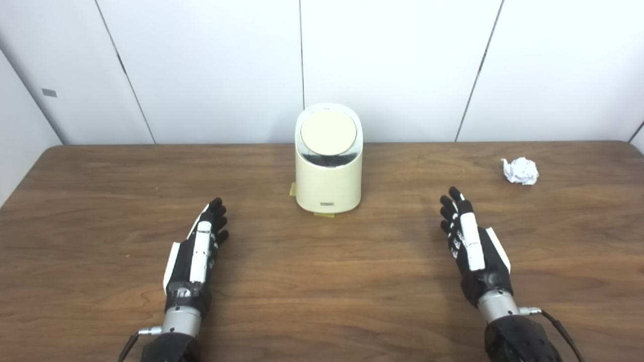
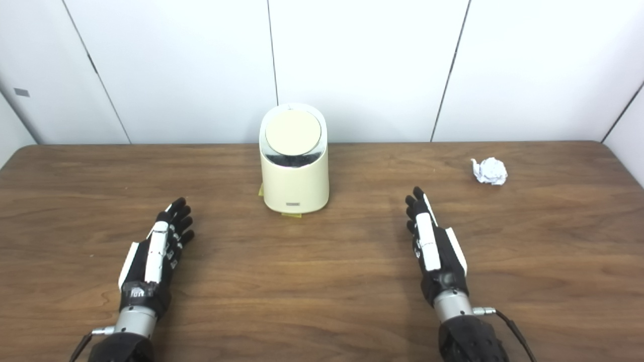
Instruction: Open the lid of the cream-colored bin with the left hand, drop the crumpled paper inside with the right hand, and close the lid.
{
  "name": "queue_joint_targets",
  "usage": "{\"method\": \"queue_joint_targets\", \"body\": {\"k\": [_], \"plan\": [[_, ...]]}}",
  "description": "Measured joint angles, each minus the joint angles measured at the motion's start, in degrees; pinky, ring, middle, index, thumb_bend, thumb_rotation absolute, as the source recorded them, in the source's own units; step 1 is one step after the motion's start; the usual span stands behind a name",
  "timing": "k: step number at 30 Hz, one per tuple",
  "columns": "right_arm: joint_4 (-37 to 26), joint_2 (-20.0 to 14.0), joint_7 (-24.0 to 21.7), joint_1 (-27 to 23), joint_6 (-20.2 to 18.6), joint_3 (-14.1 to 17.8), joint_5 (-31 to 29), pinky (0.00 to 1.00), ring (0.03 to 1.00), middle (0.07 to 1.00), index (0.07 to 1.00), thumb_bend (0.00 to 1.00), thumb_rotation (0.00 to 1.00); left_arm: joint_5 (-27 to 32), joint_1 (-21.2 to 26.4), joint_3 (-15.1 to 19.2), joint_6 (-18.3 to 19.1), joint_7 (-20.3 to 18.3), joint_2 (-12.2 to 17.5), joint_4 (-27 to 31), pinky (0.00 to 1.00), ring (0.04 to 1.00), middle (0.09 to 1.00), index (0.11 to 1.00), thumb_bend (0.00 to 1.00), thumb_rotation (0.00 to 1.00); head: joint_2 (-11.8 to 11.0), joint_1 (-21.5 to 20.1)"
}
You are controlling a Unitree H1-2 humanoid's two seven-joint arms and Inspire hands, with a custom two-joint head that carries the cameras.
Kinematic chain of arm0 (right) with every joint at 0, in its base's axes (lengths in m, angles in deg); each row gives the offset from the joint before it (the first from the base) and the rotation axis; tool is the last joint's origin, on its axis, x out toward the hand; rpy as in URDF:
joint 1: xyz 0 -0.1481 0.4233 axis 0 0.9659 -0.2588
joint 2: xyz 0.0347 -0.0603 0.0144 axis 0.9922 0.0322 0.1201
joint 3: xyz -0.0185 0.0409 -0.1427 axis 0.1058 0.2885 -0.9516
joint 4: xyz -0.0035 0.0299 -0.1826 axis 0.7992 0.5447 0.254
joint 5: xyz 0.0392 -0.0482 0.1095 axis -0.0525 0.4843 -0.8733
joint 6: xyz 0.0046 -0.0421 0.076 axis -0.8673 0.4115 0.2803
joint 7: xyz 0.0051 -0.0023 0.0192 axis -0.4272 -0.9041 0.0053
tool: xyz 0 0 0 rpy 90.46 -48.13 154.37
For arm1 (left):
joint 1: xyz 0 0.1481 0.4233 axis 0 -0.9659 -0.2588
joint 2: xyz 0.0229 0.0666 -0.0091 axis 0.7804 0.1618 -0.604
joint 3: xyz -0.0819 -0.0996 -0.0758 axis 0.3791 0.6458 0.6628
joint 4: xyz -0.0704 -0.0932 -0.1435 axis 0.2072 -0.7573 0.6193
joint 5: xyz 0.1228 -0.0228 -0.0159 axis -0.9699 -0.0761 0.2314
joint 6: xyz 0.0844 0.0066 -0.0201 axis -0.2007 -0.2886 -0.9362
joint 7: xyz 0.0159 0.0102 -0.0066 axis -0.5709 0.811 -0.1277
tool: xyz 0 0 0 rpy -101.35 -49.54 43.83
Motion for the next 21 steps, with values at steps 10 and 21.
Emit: {"method": "queue_joint_targets", "body": {"k": [10, 21], "plan": [[0.29, 0.01, 0.03, -0.13, 0.07, 0.13, -0.17, 1.0, 0.991, 0.98, 1.0, 0.61, 1.0, -0.07, 0.01, 0.0, 0.0, 0.3, 0.02, -0.01, 0.98, 0.954, 0.946, 0.973, 0.39, 0.92, -0.18, 0.0], [0.62, -0.07, 0.01, -0.53, 0.06, 0.4, -0.23, 1.0, 0.993, 0.982, 1.0, 0.61, 1.0, -7.57, 7.2, -2.09, 7.77, 0.65, 3.44, 3.72, 0.9, 0.921, 0.921, 0.965, 0.67, 0.65, -0.18, 0.88]]}}
